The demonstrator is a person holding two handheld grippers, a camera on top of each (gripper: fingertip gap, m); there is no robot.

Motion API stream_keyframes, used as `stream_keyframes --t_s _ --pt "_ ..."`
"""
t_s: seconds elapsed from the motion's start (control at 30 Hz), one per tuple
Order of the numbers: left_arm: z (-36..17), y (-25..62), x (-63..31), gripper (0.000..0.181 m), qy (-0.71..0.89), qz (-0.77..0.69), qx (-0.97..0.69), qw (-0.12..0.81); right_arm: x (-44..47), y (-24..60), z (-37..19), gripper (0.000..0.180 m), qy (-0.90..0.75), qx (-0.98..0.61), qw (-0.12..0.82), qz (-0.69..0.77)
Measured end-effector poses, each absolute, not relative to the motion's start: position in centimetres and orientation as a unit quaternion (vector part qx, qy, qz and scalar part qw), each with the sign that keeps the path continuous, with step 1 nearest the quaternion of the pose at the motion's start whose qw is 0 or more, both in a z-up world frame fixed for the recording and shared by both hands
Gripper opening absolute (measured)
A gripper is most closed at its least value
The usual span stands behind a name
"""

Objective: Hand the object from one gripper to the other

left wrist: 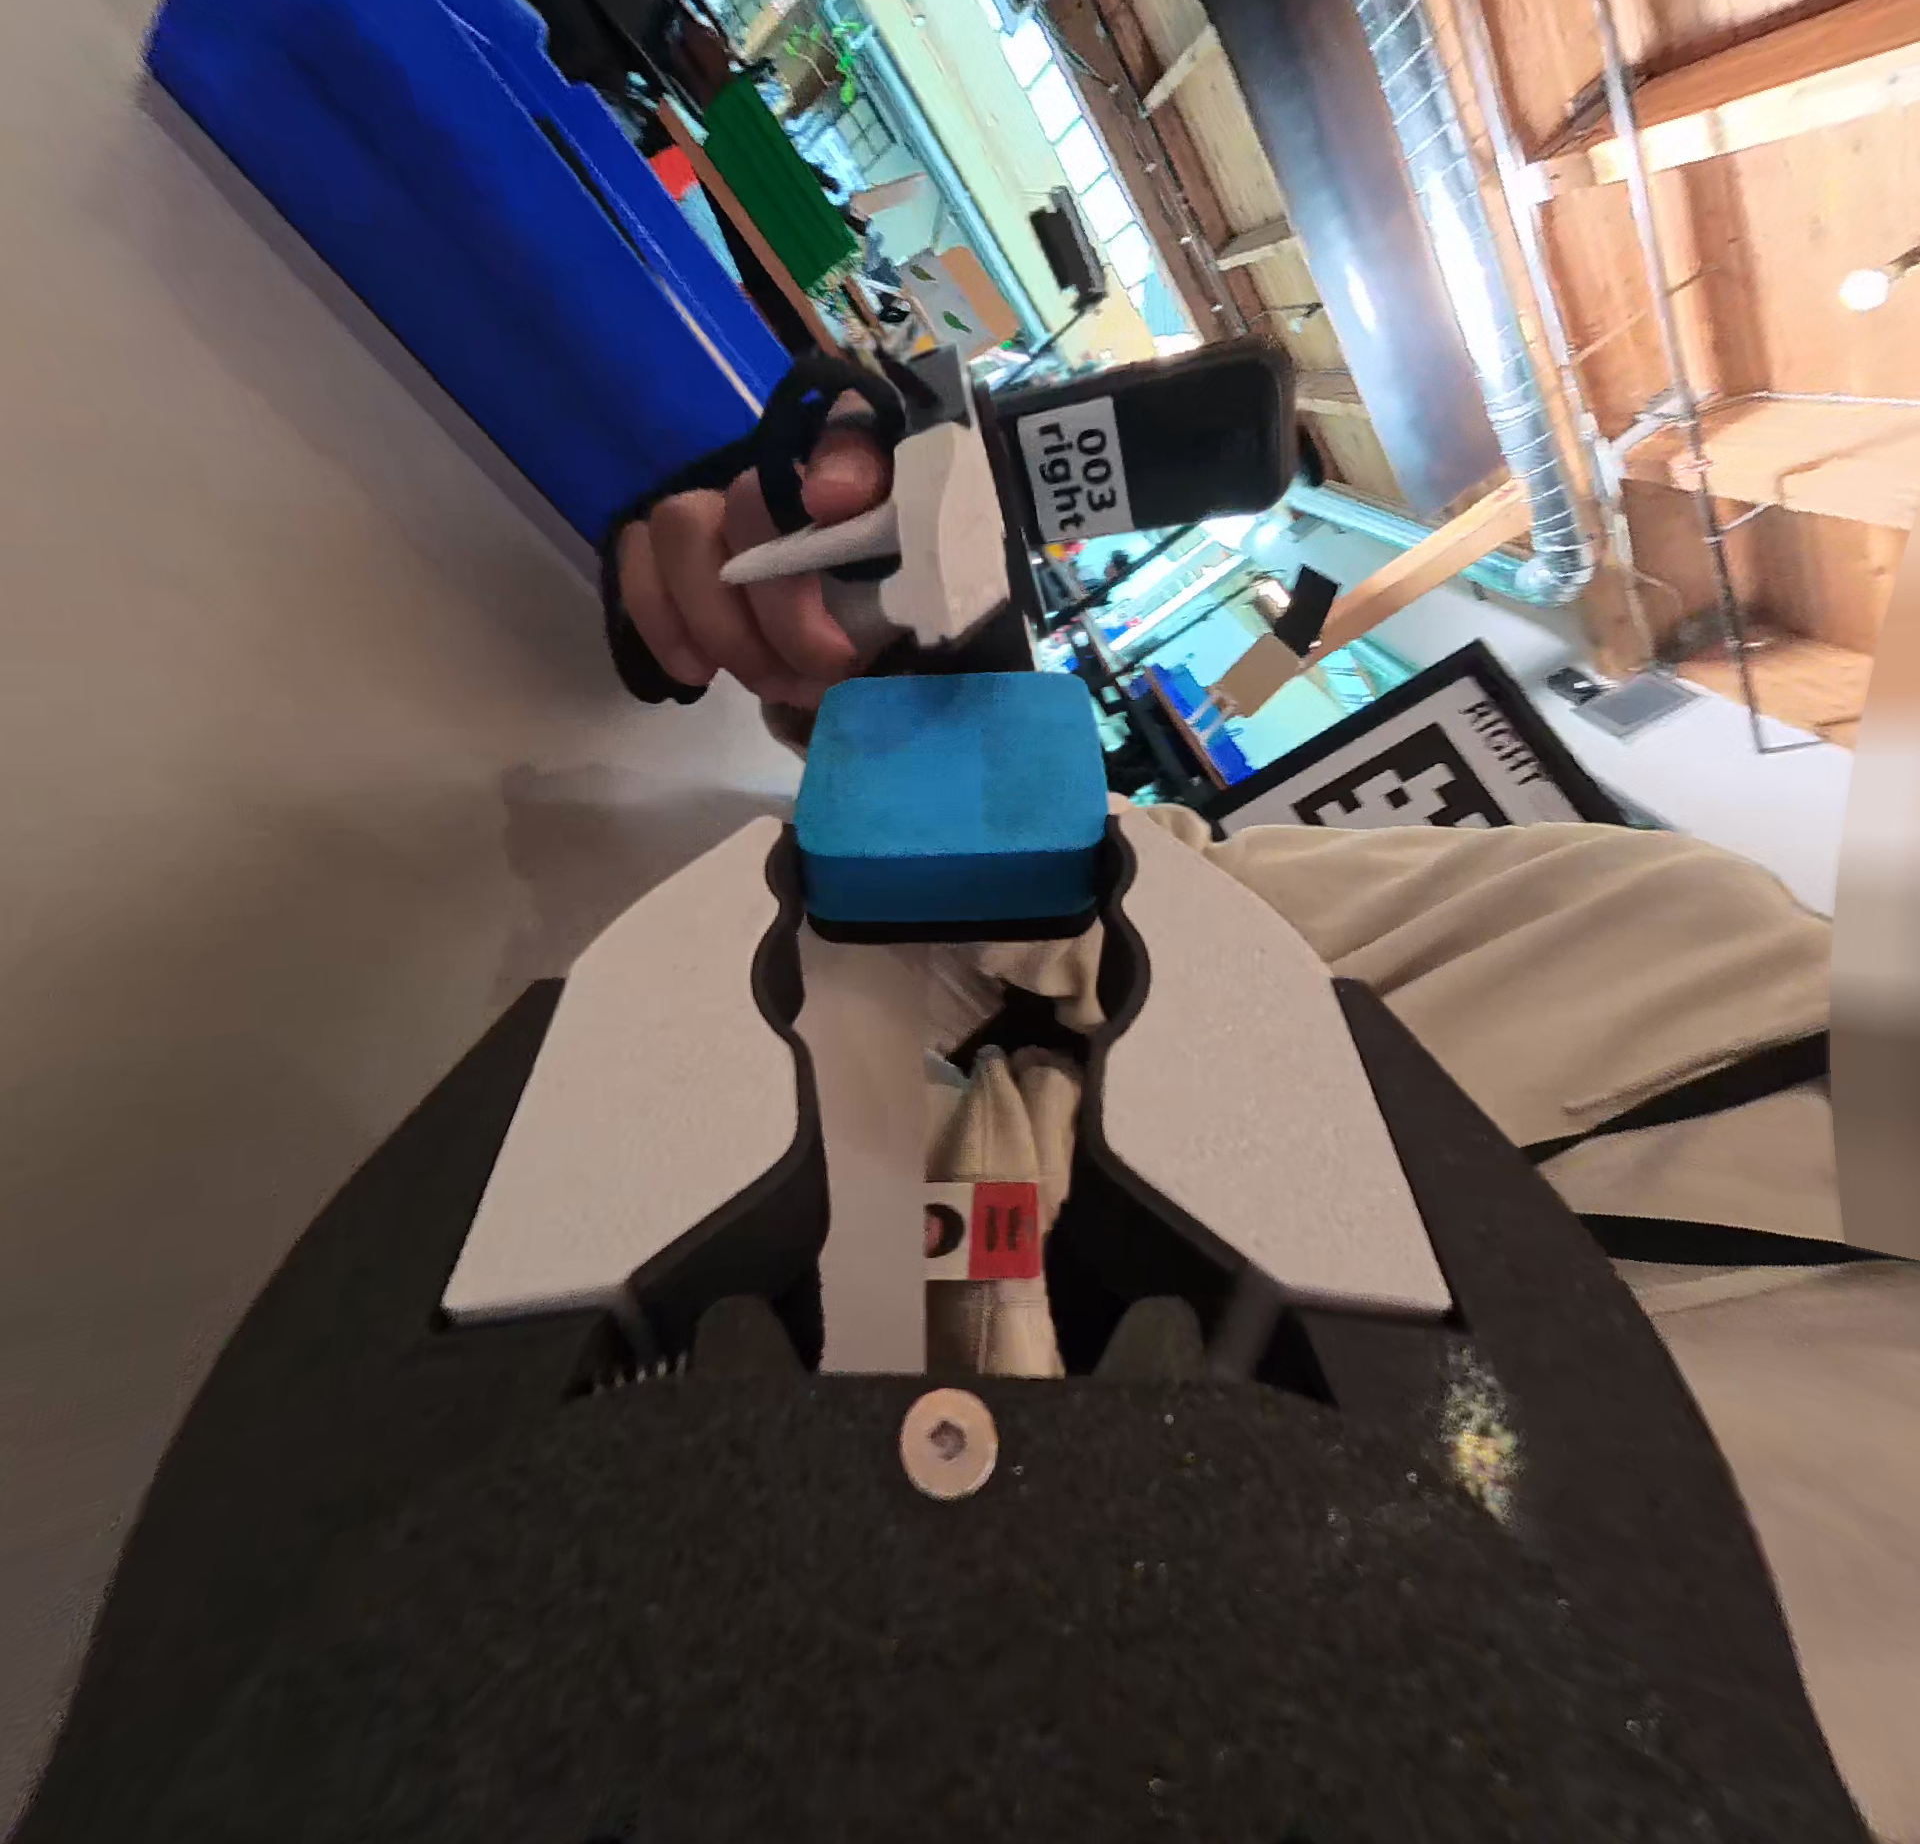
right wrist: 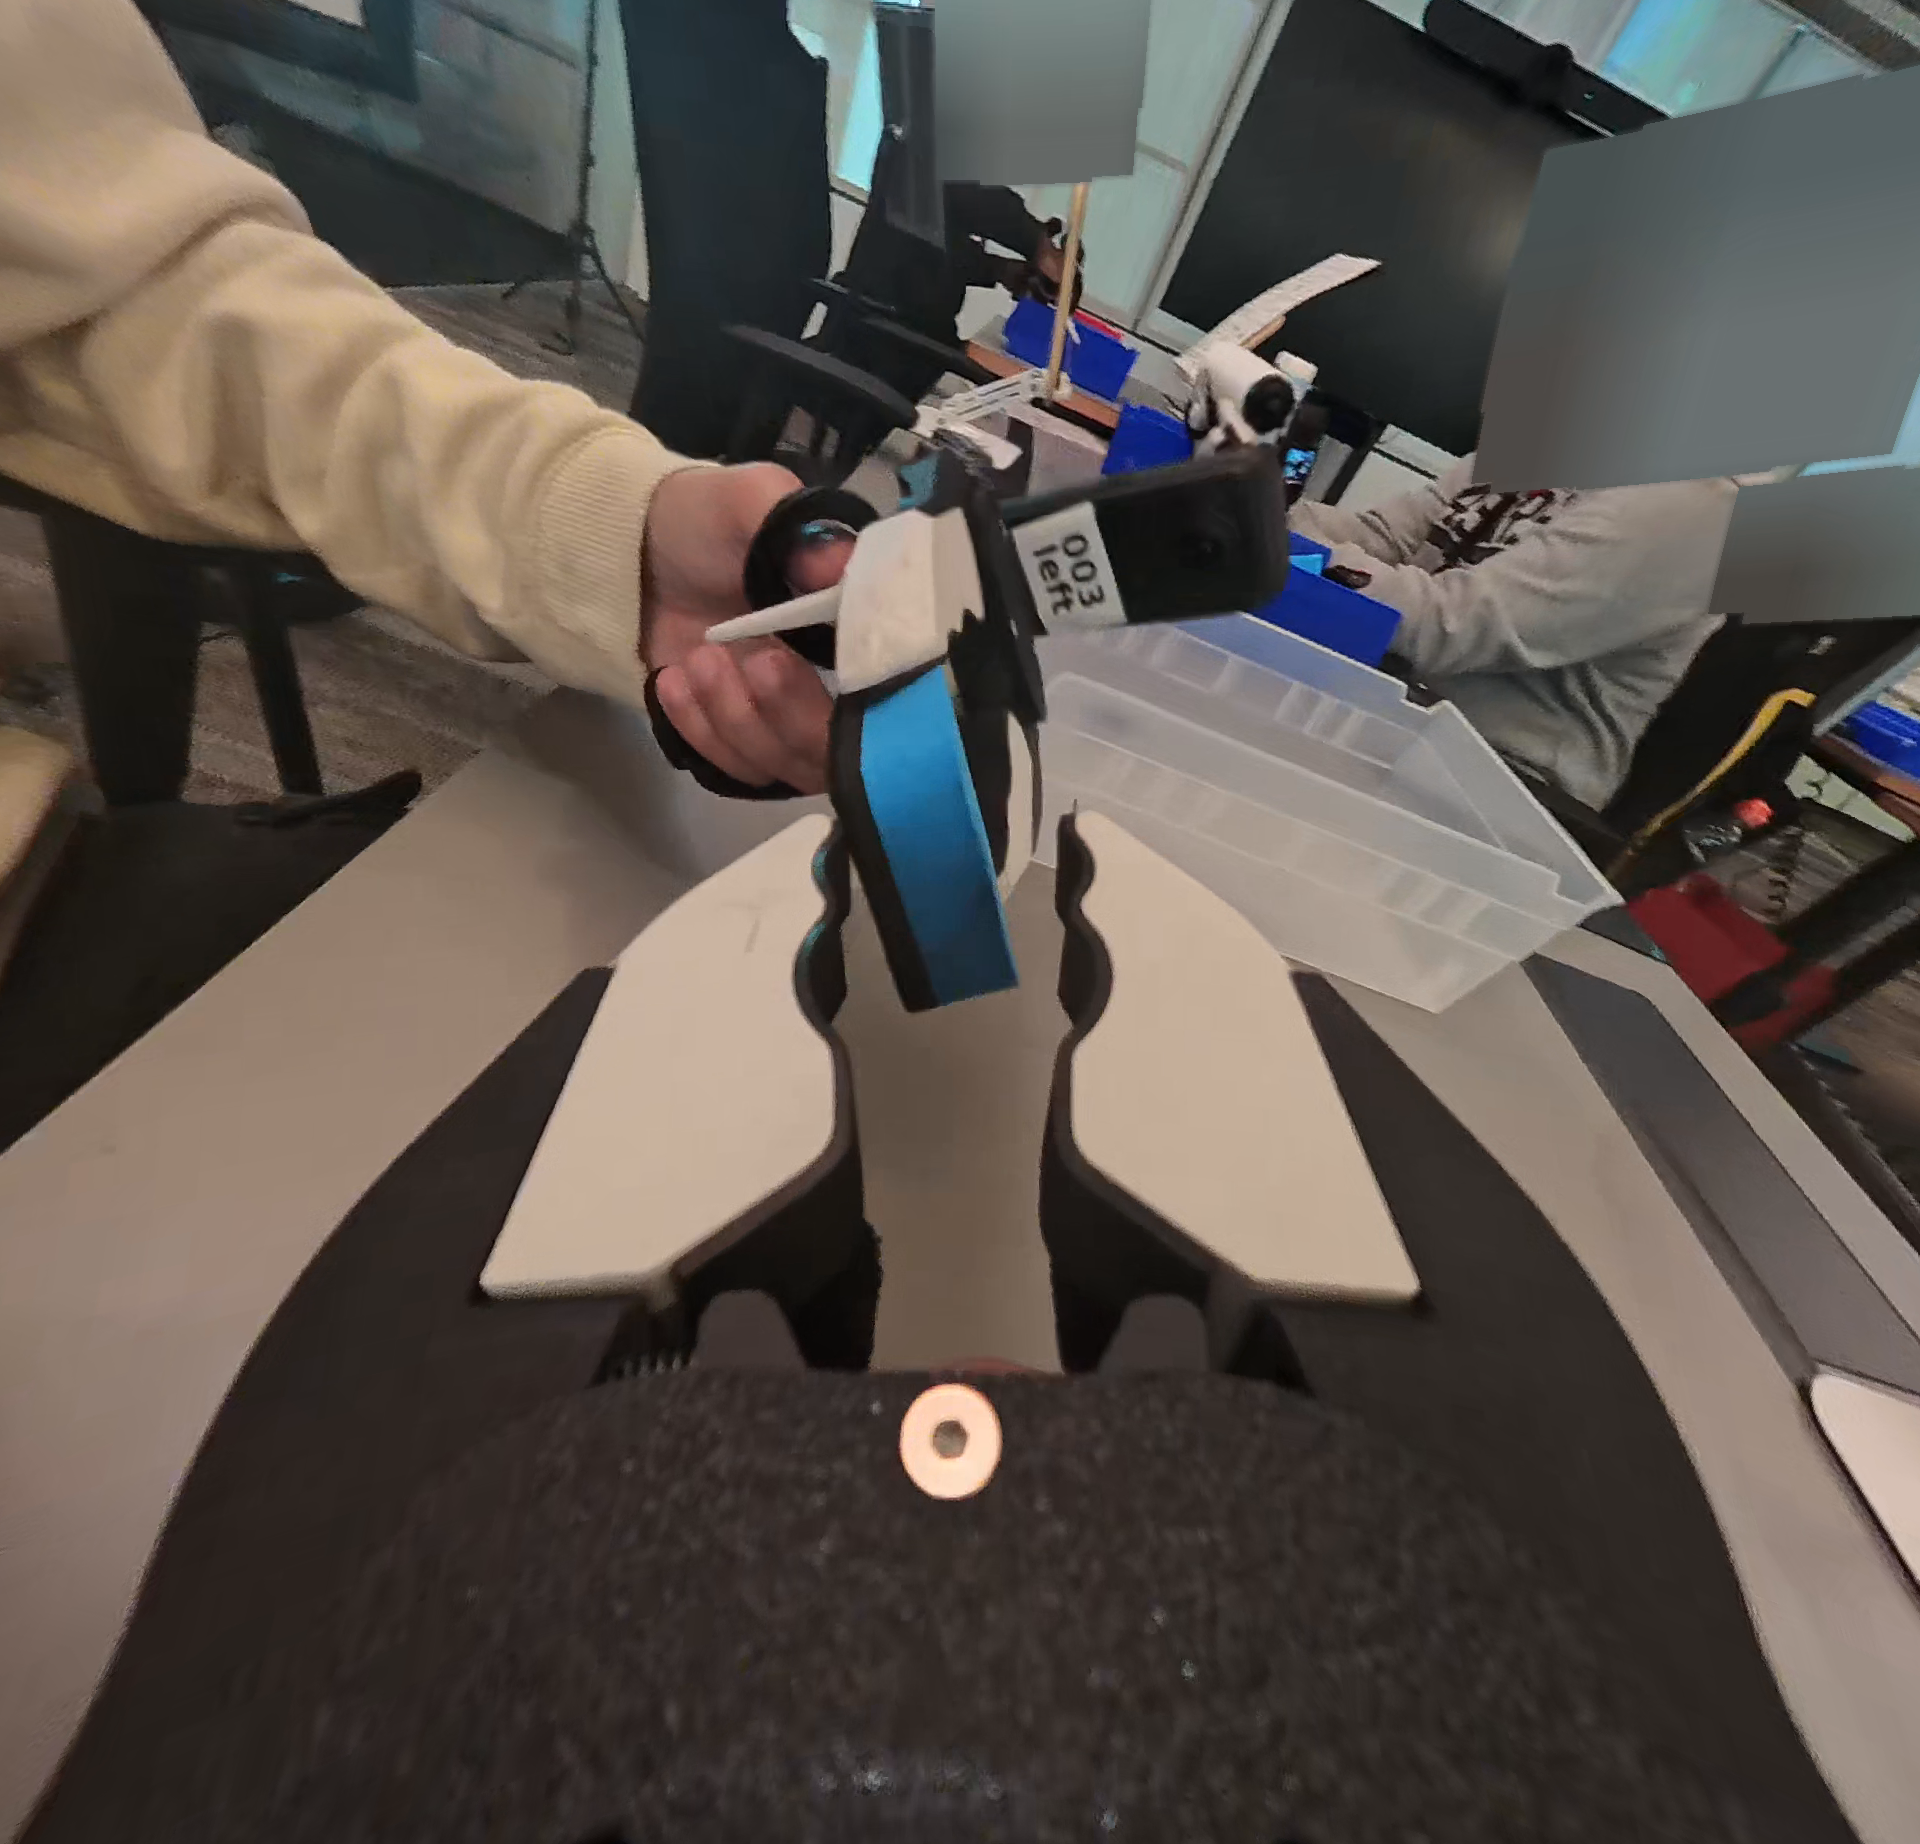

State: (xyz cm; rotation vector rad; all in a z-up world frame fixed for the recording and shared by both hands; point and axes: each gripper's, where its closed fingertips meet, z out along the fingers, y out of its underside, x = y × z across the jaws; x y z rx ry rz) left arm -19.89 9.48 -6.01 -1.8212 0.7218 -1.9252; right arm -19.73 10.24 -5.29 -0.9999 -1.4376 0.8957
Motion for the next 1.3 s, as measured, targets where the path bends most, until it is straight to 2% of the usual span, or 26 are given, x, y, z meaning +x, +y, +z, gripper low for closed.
stream_keyframes --t_s 0.07,0.2,0.3,0.5,0.6,0.67,1.17,1.3 --pt "-5.7 9.4 -19.7 0.054 0.243 -0.708 -0.637 0.184 -19.9 9.6 -5.2 0.025 -0.622 -0.412 0.548 0.378" --pt "-5.6 9.3 -19.8 0.054 0.239 -0.722 -0.625 0.178 -19.9 9.6 -5.1 0.023 -0.623 -0.411 0.548 0.379" --pt "-6.2 10.3 -19.9 0.055 0.251 -0.684 -0.642 0.238 -19.6 10.5 -5.3 0.023 -0.603 -0.427 0.553 0.385" --pt "-8.4 15.6 -23.1 0.05 0.273 -0.431 -0.731 0.454 -16.7 16.2 -6.3 0.023 -0.478 -0.554 0.533 0.426" --pt "-10.2 17.9 -26.2 0.039 0.269 -0.265 -0.789 0.486 -15.4 18.4 -7.2 0.023 -0.398 -0.628 0.478 0.468" --pt "-10.4 18.4 -27.1 0.039 0.259 -0.226 -0.798 0.495 -14.8 18.8 -6.9 0.023 -0.369 -0.63 0.47 0.496" --pt "-11.4 18.0 -26.3 0.039 0.255 -0.255 -0.809 0.464 -14.8 19.4 -7.8 0.024 -0.382 -0.654 0.469 0.454" --pt "-11.5 17.8 -26.2 0.037 0.26 -0.255 -0.809 0.461 -13.0 19.9 -4.3 0.024 -0.364 -0.678 0.463 0.441"
